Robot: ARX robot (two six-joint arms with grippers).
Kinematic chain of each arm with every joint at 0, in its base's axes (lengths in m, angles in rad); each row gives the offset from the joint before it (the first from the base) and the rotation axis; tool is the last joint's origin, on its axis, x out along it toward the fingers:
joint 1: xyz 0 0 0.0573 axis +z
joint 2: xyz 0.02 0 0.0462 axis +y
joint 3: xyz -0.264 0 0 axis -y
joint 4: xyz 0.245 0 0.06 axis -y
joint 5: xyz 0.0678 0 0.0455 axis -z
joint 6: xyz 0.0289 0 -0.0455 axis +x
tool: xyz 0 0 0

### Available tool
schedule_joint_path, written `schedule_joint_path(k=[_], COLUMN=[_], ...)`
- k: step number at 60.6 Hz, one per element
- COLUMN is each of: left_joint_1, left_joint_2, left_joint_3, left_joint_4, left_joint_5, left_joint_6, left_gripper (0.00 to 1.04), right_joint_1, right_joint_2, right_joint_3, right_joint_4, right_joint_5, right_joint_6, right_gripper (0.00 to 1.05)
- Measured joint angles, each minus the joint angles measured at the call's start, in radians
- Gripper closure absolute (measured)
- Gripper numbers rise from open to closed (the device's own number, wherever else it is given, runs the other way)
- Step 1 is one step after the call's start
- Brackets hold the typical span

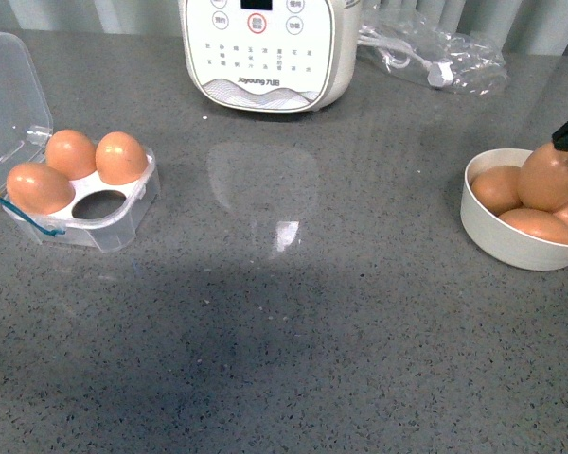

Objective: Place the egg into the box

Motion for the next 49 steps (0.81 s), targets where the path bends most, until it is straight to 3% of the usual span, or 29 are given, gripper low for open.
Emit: schedule_joint_path(k=[33, 49], left_joint_1=[0.000, 0.000], left_joint_2=[0.000, 0.000], left_joint_3=[0.000, 0.000], left_joint_4=[0.000, 0.000], left_joint_5=[0.000, 0.000], left_joint_6=[0.000, 0.000], left_gripper=[0.07, 0.07], right_joint_1=[0.041, 0.045], right_joint_2=[0.157, 0.159], right_joint_3=[0.071, 0.091], right_joint_4=[-0.029, -0.038], right_joint_5=[0.020, 0.023], right_joint_6=[0.055, 0.058], right_gripper=[0.08, 0.45])
